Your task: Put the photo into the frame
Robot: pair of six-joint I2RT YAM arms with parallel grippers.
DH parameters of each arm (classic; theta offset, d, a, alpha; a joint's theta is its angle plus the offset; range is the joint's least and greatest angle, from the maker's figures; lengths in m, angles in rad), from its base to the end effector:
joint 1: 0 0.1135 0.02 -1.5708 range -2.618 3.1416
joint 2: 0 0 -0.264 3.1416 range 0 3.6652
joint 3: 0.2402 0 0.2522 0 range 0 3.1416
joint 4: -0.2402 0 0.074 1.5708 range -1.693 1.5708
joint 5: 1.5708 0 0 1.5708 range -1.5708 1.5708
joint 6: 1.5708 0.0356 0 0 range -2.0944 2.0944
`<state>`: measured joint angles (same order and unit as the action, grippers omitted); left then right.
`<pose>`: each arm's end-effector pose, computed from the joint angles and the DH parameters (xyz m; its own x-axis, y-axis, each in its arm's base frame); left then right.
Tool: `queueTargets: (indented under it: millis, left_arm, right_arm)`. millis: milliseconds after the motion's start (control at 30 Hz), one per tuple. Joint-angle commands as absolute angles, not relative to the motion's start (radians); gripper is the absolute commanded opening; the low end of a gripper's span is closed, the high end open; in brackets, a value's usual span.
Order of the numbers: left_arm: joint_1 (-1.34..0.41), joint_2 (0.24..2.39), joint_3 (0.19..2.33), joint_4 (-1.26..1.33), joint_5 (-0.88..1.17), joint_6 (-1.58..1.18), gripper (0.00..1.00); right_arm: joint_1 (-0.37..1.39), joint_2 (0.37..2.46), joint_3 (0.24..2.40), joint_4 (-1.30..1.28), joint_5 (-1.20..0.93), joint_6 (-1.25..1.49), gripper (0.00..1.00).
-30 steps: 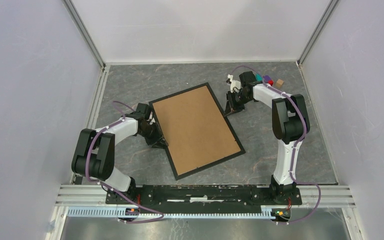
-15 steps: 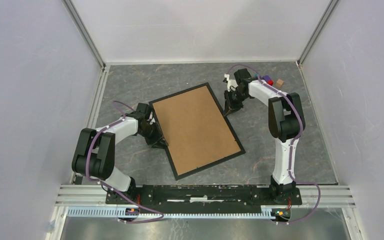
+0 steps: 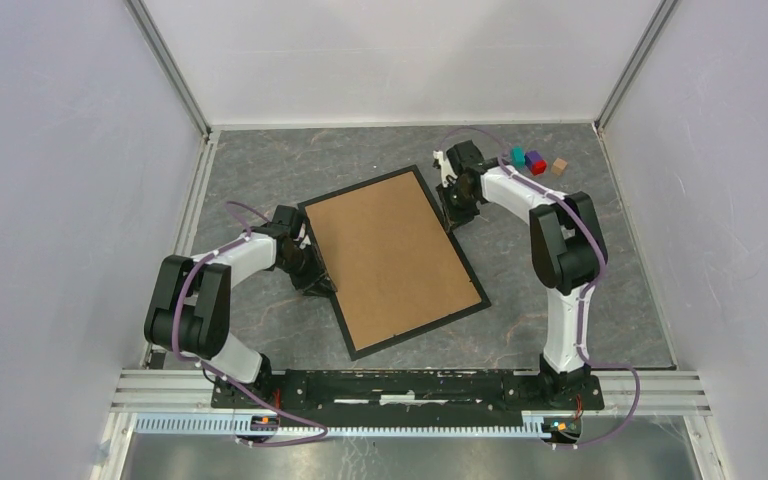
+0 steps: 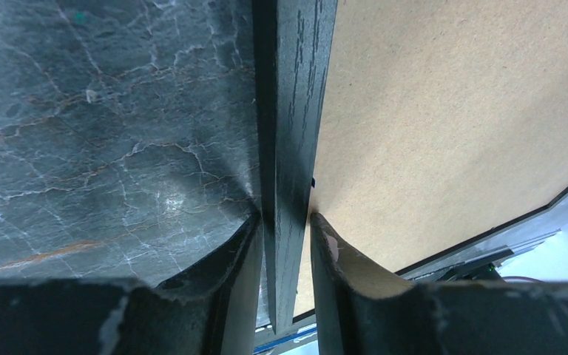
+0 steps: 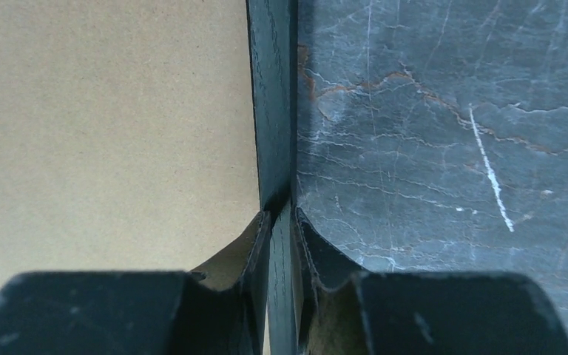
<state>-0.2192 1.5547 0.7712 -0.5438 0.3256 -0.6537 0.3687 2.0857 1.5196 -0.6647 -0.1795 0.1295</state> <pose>0.2490 -0.0671 0.1425 -0.9231 -0.3847 -0.0026 -0.3527 0.8492 -0.3931 0.3944 0.1592 0.1597 -0.9250 -0.2212 -0.3090 -0.2931 0.9327 0.2100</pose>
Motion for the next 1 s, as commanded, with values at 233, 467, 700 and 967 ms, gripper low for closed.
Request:
queueTargets:
  millis: [233,467,700,967]
  left_arm:
    - [-0.216,1.576,0.766,-0.470,0.265,-0.617,0.37]
    - [-0.211,1.606,0.791,-0.458,0.288,-0.615,0.40]
    - [-0.184,1.674,0.930,-0.526,0.339,-0.516,0.54]
    - [-0.183,1.727,1.060,-0.575,0.325,-0.488,0.57]
  right_arm:
    - [0.583,2.222,1.297,-0.681,0.028,0.215,0.30]
    - [0.593,2.149,1.426,-0.637,-0.194,0.172,0.62]
    - [0.436,1.767,0.970,-0.294,-0.562,0.242,0.73]
    - [0.357,1.485,0.720,-0.128,-0.648,0.358,0.72]
